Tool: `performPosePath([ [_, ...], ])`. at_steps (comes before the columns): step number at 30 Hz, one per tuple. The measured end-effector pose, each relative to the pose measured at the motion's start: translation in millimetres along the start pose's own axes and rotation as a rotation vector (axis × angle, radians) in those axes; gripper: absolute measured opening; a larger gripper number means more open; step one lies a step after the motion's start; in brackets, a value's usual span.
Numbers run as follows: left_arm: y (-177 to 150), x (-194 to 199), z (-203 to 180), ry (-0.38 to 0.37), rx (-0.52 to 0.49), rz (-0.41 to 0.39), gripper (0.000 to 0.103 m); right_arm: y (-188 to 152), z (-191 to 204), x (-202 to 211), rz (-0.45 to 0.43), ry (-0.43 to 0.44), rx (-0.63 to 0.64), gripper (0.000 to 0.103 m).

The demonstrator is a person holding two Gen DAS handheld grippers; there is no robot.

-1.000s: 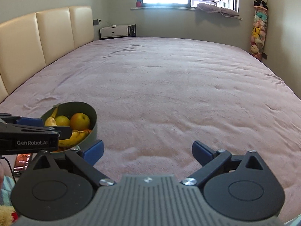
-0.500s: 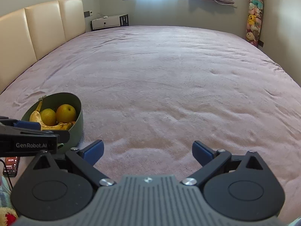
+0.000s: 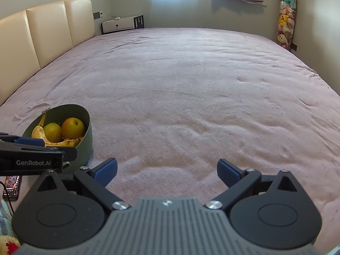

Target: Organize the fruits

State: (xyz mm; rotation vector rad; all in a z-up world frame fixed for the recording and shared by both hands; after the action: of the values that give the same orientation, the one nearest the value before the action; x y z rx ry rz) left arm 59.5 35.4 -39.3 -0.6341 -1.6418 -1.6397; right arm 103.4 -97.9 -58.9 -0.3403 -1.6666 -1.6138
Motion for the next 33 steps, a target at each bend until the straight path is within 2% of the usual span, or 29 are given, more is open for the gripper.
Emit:
performPosePath([
  [33,1.0,2.3,2.1,-0.004,0.015,-0.004,0.083,-0.1,1.5,1.3,-0.008,-0.003,-0.008,0.097],
])
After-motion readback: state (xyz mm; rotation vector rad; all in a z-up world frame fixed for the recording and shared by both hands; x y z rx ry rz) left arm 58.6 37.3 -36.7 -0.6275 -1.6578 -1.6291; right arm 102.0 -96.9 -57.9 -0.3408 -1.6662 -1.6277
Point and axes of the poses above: each gripper's, at about its wrist camera, not at the fingertips, and x roughly against the way its jaws point, z to its left, y to its top, the point moved 3 cm from there along -x, roughly the way its jaws point, and after that the axes turned 4 degrees about y, right-handed, at the moved point
